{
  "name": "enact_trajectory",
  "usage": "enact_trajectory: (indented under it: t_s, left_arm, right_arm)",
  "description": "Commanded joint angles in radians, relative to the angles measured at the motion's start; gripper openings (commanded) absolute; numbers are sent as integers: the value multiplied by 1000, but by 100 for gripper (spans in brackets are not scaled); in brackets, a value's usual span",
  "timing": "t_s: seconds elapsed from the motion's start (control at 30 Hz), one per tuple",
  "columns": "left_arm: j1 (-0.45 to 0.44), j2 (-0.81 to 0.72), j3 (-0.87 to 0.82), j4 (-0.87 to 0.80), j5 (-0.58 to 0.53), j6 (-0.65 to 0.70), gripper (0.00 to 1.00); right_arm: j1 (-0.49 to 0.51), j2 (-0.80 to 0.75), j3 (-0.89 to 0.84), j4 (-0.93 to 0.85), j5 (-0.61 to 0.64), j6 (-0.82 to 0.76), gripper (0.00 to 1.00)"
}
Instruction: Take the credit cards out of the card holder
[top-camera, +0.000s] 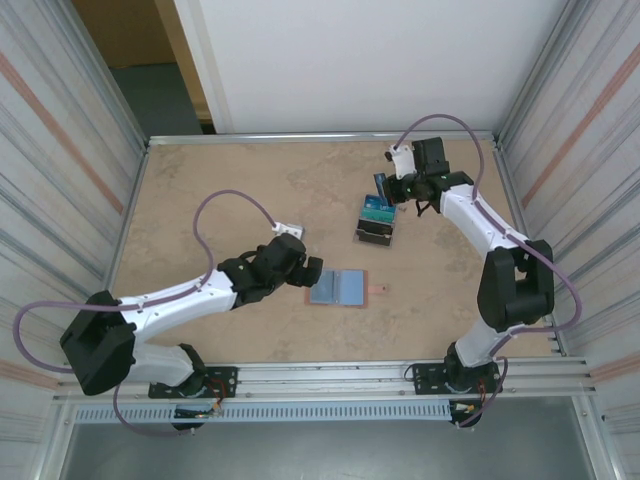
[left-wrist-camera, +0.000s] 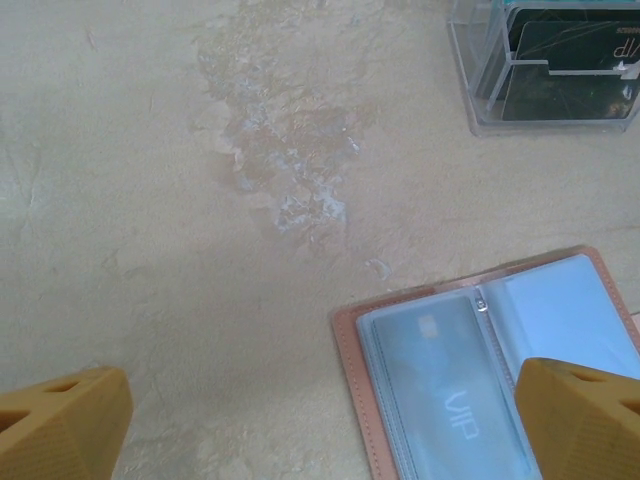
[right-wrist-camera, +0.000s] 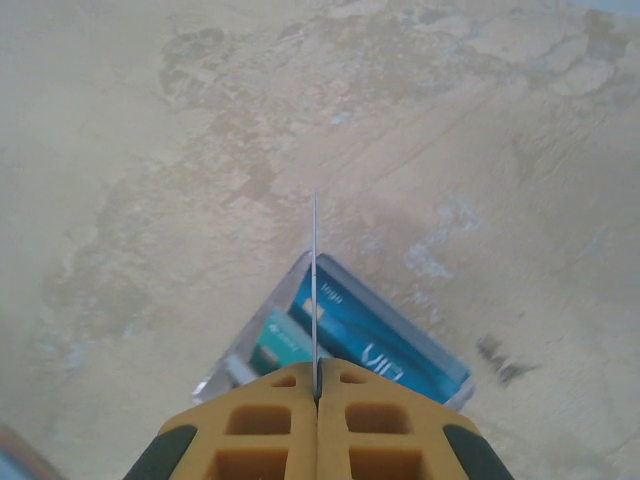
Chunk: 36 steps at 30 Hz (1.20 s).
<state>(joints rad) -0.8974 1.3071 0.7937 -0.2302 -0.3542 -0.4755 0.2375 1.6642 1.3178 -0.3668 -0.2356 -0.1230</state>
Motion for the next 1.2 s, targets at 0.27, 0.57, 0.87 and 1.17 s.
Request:
enact_trajectory:
  t_s: [0.27,0.57,0.87,1.17]
  left_arm:
    - [28,-50,-34,10,-43,-37,99]
    - [39,-53,-41,4,-35,-48,99]
    - [78,-69,-72,44,27,-80,99]
    - [97,-92,-81,57,56,-89,99]
  right_arm:
    - [10,107,118,-43,-16,-346,0]
    - [10,181,166,-115,19,-431,0]
    - [8,222,168,-135,26,-451,0]
    - [10,264,186,-169,42,-468,0]
